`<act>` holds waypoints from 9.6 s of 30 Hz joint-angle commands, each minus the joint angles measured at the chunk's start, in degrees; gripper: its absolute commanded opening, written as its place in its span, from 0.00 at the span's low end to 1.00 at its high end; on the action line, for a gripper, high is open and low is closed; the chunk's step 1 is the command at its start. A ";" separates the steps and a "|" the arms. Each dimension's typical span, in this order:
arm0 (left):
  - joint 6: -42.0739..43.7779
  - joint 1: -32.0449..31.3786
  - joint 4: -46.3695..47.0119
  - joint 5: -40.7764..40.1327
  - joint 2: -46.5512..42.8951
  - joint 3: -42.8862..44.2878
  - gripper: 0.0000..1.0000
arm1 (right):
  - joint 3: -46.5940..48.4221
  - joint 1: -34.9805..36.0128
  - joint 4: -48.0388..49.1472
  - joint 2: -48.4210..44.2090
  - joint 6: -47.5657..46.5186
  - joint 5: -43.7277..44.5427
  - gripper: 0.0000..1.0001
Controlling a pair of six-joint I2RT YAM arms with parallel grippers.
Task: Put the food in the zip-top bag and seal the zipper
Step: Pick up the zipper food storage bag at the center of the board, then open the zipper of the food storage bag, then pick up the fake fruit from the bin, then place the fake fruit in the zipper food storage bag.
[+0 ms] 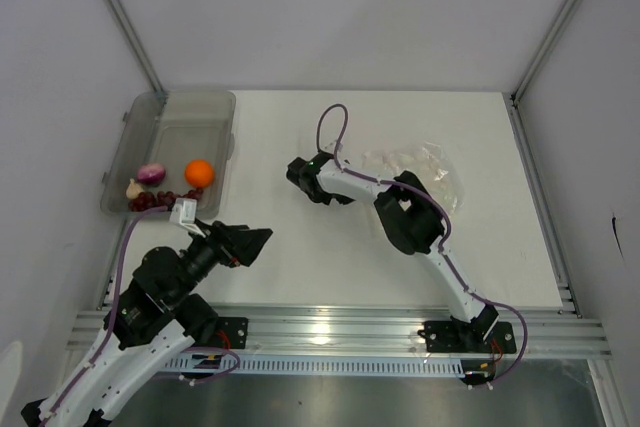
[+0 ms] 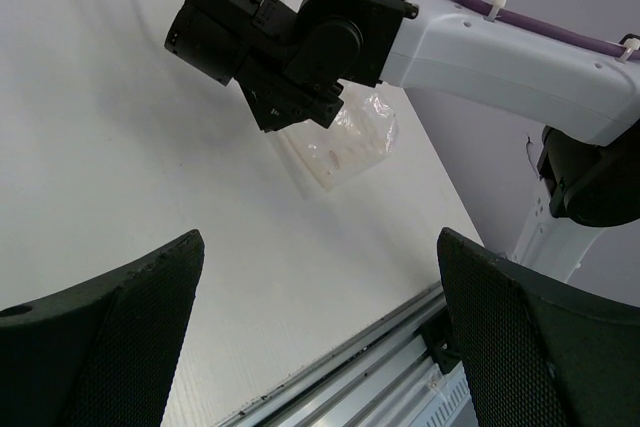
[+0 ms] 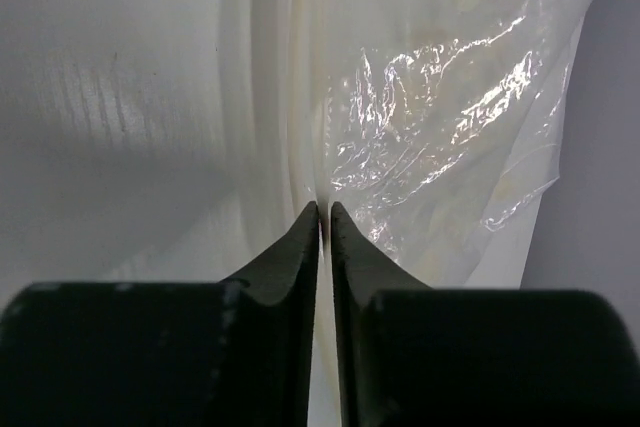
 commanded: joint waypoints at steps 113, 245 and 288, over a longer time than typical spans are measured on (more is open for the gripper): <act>-2.54 -14.09 9.98 7.10 47.57 21.05 0.01 | -29.72 18.79 9.63 -54.33 10.28 -19.26 0.45; -17.66 47.87 -19.90 -9.07 105.94 60.17 0.61 | -41.76 -1.51 16.22 -64.69 -9.32 -24.62 0.00; -3.59 2.36 29.40 27.49 41.77 11.56 0.01 | -43.08 -4.59 22.28 -65.93 -11.69 -40.88 0.00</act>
